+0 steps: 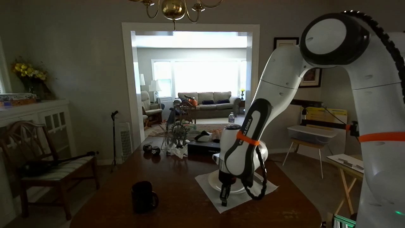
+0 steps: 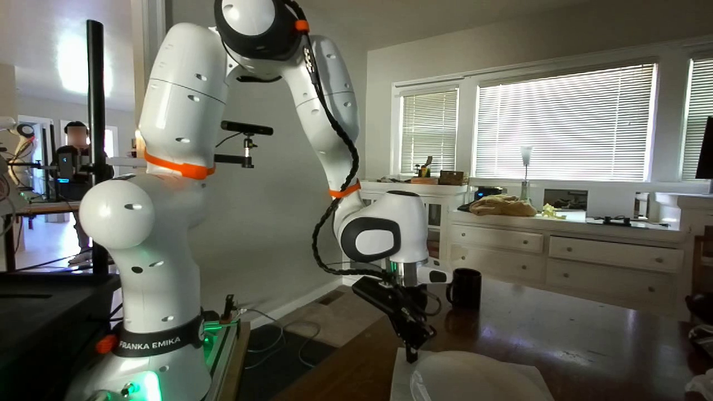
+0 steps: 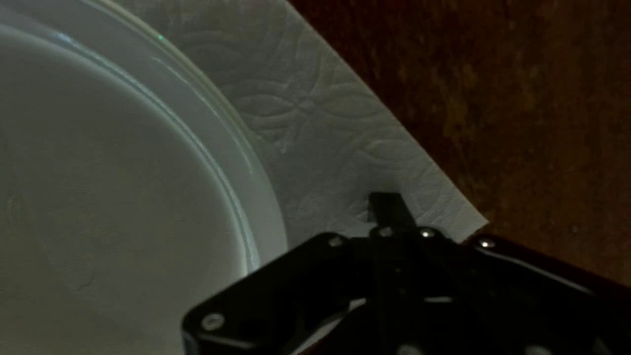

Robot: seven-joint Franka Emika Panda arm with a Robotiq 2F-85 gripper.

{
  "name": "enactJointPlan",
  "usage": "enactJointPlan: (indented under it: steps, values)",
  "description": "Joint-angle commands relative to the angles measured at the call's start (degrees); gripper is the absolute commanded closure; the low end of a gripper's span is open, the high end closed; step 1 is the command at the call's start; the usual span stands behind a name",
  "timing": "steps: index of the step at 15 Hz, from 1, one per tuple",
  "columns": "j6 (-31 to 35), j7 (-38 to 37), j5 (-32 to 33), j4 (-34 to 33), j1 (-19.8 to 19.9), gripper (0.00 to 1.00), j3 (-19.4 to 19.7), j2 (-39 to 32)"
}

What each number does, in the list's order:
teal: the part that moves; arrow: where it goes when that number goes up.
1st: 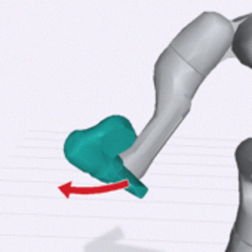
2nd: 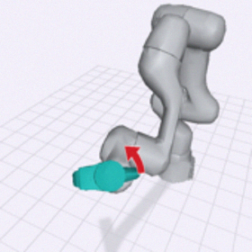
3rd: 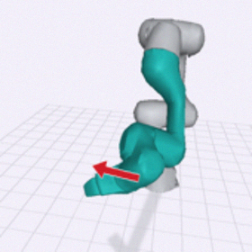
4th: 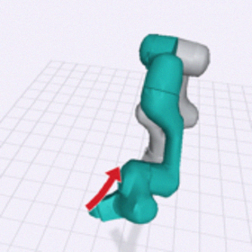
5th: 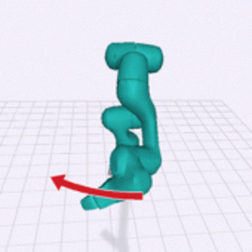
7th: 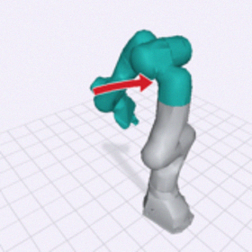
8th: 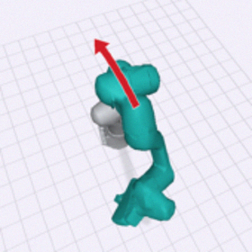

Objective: Turn the plate to the right

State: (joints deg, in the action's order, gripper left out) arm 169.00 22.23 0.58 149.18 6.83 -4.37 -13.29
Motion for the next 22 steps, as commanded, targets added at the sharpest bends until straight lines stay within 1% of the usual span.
enactJointPlan:
  steps: [1,2,5,9,14,15,18,22]
  values:
    - [-0.85,3.98,-2.34,2.07,3.82,1.00,-2.97,-1.15]
    - [-0.85,4.81,-2.38,2.40,4.51,1.00,-3.30,-1.14]
    - [-0.12,6.01,-1.30,4.15,5.27,1.00,-2.70,-0.57]
    - [0.56,6.57,0.67,7.26,4.81,1.00,-0.92,1.70]
    - [0.62,10.49,0.27,11.26,5.34,1.00,-0.02,4.51]
    - [-0.54,11.16,0.65,7.99,5.36,1.00,0.67,2.07]
    - [-0.26,15.19,-1.32,8.31,6.83,1.00,0.61,2.04]
    - [-1.76,22.62,-6.70,8.25,9.64,1.00,-0.62,2.23]
